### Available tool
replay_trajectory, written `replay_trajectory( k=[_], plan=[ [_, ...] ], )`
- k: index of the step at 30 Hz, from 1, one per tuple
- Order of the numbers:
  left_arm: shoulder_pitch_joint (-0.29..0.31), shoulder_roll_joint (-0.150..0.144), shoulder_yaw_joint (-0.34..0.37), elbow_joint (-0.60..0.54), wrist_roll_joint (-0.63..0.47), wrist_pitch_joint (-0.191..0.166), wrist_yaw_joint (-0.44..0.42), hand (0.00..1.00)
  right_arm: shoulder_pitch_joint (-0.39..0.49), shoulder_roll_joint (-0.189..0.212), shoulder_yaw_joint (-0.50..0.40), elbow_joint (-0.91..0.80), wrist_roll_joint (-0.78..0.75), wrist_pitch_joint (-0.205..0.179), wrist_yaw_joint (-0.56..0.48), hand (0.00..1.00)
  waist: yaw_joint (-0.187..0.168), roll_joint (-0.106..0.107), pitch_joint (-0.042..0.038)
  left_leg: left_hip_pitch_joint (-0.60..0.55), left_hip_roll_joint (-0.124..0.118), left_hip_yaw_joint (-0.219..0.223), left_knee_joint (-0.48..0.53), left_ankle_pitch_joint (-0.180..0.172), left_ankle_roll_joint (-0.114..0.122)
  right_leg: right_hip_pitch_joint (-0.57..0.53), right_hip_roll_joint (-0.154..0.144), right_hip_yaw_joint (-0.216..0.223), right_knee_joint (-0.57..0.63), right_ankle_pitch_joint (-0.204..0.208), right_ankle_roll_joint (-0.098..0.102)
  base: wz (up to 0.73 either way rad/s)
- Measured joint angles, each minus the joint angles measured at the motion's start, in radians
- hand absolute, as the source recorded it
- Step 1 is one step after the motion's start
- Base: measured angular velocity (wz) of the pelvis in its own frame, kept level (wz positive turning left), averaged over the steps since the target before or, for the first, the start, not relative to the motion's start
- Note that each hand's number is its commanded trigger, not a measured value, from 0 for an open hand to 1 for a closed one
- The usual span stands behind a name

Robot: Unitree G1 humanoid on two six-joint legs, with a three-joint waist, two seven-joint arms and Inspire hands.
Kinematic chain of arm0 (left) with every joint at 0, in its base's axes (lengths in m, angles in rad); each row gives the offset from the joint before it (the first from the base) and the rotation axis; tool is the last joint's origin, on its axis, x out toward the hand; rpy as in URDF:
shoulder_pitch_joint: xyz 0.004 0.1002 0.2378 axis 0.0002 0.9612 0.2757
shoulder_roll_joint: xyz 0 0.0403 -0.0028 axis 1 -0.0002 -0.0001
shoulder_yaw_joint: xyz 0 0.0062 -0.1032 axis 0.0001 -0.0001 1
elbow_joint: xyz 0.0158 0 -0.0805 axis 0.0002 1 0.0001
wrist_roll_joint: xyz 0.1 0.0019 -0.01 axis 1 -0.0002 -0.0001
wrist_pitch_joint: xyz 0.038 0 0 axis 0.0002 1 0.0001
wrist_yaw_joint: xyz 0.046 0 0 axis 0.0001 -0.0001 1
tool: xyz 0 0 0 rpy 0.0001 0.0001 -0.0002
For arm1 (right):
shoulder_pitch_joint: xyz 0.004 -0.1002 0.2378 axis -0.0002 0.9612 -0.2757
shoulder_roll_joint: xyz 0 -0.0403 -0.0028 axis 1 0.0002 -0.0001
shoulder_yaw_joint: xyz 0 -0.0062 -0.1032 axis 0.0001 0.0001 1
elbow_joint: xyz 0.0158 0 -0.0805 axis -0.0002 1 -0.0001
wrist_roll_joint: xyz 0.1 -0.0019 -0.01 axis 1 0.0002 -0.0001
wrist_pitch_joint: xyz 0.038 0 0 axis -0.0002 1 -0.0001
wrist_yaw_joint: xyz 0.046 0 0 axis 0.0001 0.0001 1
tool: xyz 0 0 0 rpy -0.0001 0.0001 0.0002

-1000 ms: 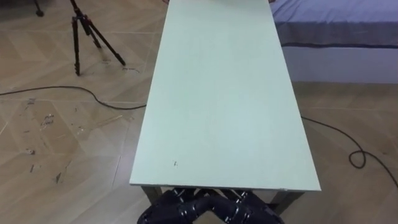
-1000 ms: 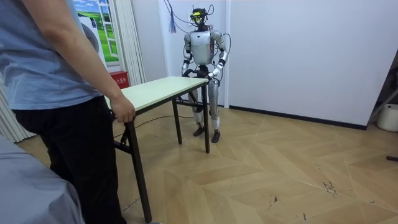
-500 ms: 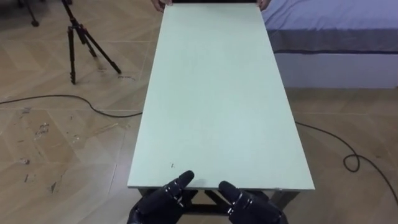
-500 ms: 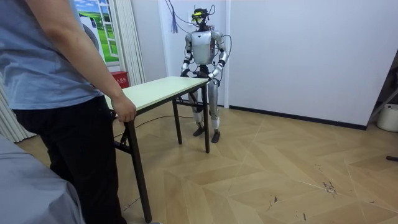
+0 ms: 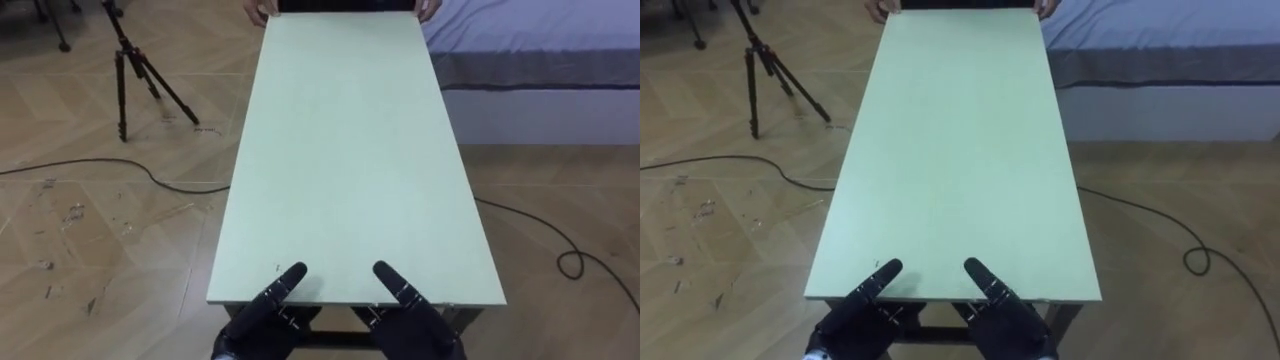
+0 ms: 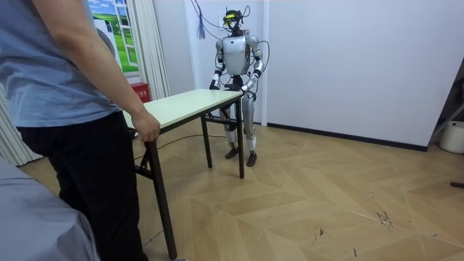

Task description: Move table with human

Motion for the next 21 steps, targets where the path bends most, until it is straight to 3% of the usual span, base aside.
replay_trajectory(
  k=[5, 14, 21],
  plan=[
    [-0.001, -0.015, 0.0, -0.003, -0.01, -0.011, 0.018, 0.0, -0.001, 0.006, -0.001, 0.0, 0.064, -0.026, -0.022, 0.0, 0.0, 0.004, -0.0004, 0.0, 0.0, 0.0, -0.007, 0.0, 0.0, -0.001, 0.0, 0.0, 0.0, 0.0, 0.0, 0.0],
    [-0.001, -0.015, 0.0, -0.003, -0.009, -0.011, 0.018, 0.0, 0.001, 0.034, -0.009, 0.0, 0.08, -0.062, -0.035, 0.0, -0.001, 0.007, -0.0018, -0.002, 0.0, 0.0, -0.002, 0.0, 0.0, -0.002, 0.0, -0.001, 0.0, 0.0, 0.0, 0.0],
    [0.0, -0.016, 0.0, -0.003, -0.009, -0.012, 0.018, 0.0, 0.001, 0.036, -0.01, 0.0, 0.081, -0.066, -0.038, 0.0, -0.004, 0.008, -0.0021, -0.007, 0.0, 0.0, 0.0, 0.0, 0.0, 0.001, 0.0, -0.002, 0.0, 0.0, 0.0, 0.0]
  ],
)
